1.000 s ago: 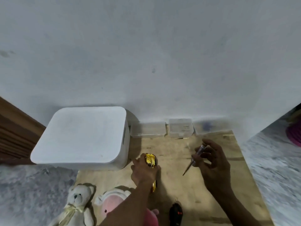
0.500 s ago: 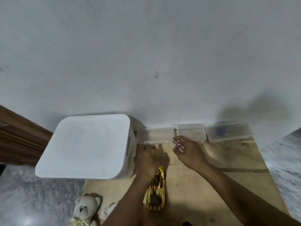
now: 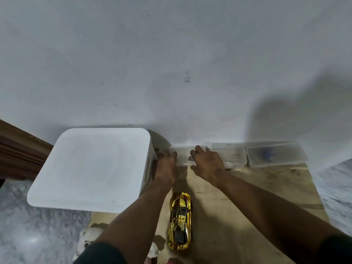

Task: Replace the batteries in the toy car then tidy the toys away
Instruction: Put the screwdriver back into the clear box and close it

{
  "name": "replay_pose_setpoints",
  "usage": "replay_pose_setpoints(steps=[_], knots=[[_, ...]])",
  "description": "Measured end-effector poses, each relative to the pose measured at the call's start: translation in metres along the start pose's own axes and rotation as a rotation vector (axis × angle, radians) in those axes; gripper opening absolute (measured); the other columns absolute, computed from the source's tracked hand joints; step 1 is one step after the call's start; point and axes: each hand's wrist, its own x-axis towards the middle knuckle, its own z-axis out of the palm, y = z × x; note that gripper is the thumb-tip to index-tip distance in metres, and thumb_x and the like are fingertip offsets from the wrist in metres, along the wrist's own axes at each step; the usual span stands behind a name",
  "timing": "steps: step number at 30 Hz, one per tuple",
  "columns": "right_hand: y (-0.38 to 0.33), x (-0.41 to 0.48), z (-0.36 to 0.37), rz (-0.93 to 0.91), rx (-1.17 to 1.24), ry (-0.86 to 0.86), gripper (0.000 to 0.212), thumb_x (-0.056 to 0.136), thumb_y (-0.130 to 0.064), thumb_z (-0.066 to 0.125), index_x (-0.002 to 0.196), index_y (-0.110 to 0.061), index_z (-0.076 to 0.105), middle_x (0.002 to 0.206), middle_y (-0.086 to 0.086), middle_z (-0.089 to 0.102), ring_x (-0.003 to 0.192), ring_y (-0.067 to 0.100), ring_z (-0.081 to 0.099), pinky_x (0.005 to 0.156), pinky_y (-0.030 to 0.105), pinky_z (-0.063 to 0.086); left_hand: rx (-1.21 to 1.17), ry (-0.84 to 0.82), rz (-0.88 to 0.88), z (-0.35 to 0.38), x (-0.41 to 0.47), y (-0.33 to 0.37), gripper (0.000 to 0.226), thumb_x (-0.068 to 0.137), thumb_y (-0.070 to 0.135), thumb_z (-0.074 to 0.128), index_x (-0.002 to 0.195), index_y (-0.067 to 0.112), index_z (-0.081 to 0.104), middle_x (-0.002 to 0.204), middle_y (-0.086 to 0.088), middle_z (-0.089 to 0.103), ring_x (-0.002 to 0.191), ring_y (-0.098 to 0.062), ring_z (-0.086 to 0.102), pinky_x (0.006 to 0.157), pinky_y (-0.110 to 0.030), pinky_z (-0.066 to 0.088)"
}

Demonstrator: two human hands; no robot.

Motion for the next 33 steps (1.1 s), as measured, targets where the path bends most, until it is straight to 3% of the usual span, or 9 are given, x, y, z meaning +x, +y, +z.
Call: replay_pose_setpoints(steps=[9, 13, 17, 21, 24, 28, 30, 33], knots=[[-0.014, 0.004, 0.004, -0.04, 0.048, 0.052, 0.035, 0.088, -0.02, 0.064, 0.121, -0.008, 0.058, 0.118, 0.011, 0.057, 0.085, 0.032, 0.07, 0.071, 0.035, 0.051, 0.169, 0.001, 0.118, -0.013, 0.012, 0.0, 0.061, 0.093, 0.007, 0.065, 0.146, 0.01, 0.035, 0.145, -0.017, 0.046, 0.129, -0.031, 0.051, 0.104, -0.034, 0.045], [-0.013, 0.003, 0.004, -0.03, 0.066, 0.078, 0.037, 0.086, -0.014, 0.064, 0.123, -0.011, 0.055, 0.123, 0.01, 0.055, 0.085, 0.033, 0.069, 0.087, 0.045, 0.052, 0.211, -0.007, 0.11, -0.021, 0.012, 0.003, 0.058, 0.091, 0.002, 0.065, 0.143, 0.01, 0.039, 0.142, -0.017, 0.049, 0.125, -0.031, 0.054, 0.099, -0.035, 0.048], [-0.006, 0.001, 0.007, 0.007, 0.078, 0.118, 0.043, 0.083, -0.007, 0.064, 0.124, -0.014, 0.053, 0.122, 0.007, 0.053, 0.089, 0.033, 0.066, 0.062, 0.033, 0.045, 0.261, -0.033, 0.111, -0.033, 0.018, 0.005, 0.053, 0.089, 0.005, 0.068, 0.137, 0.013, 0.047, 0.132, -0.013, 0.057, 0.117, -0.032, 0.06, 0.088, -0.036, 0.053], [0.0, -0.002, 0.009, 0.009, 0.2, 0.144, 0.044, 0.085, -0.022, 0.066, 0.127, -0.02, 0.052, 0.123, 0.003, 0.049, 0.083, 0.029, 0.065, 0.06, 0.031, 0.051, 0.289, -0.084, 0.131, -0.051, 0.026, 0.008, 0.046, 0.089, 0.009, 0.068, 0.131, 0.014, 0.051, 0.124, -0.009, 0.061, 0.113, -0.03, 0.064, 0.083, -0.036, 0.054], [0.001, -0.014, 0.003, 0.067, 0.463, 0.332, 0.035, 0.084, -0.032, 0.065, 0.117, -0.023, 0.058, 0.114, -0.003, 0.051, 0.081, 0.017, 0.062, 0.062, 0.028, 0.051, 0.267, -0.087, 0.154, -0.064, 0.031, 0.008, 0.04, 0.089, 0.008, 0.064, 0.128, 0.014, 0.054, 0.125, -0.009, 0.061, 0.112, -0.031, 0.066, 0.084, -0.037, 0.054], [-0.007, -0.04, -0.003, 0.29, 0.949, 0.499, 0.014, 0.089, -0.013, 0.064, 0.1, -0.018, 0.071, 0.095, -0.001, 0.059, 0.078, 0.011, 0.06, 0.071, 0.026, 0.051, 0.217, -0.03, 0.163, -0.077, 0.035, 0.006, 0.039, 0.089, 0.005, 0.058, 0.127, 0.016, 0.058, 0.124, -0.009, 0.064, 0.11, -0.031, 0.066, 0.083, -0.035, 0.052], [-0.015, -0.048, -0.005, 0.498, 1.282, 0.355, 0.015, 0.09, -0.009, 0.065, 0.088, -0.021, 0.073, 0.086, 0.006, 0.067, 0.07, 0.018, 0.063, 0.068, 0.035, 0.058, 0.178, 0.003, 0.152, -0.079, 0.038, 0.005, 0.043, 0.09, 0.003, 0.055, 0.13, 0.017, 0.058, 0.126, -0.009, 0.064, 0.113, -0.031, 0.065, 0.087, -0.036, 0.051], [-0.024, -0.044, -0.009, 0.774, 1.753, 0.014, 0.013, 0.087, -0.001, 0.07, 0.094, -0.011, 0.073, 0.095, 0.016, 0.074, 0.076, 0.024, 0.07, 0.072, 0.039, 0.063, 0.117, 0.018, 0.135, -0.079, 0.04, 0.005, 0.048, 0.089, 0.0, 0.054, 0.133, 0.017, 0.059, 0.129, -0.009, 0.064, 0.116, -0.03, 0.064, 0.093, -0.037, 0.054]])
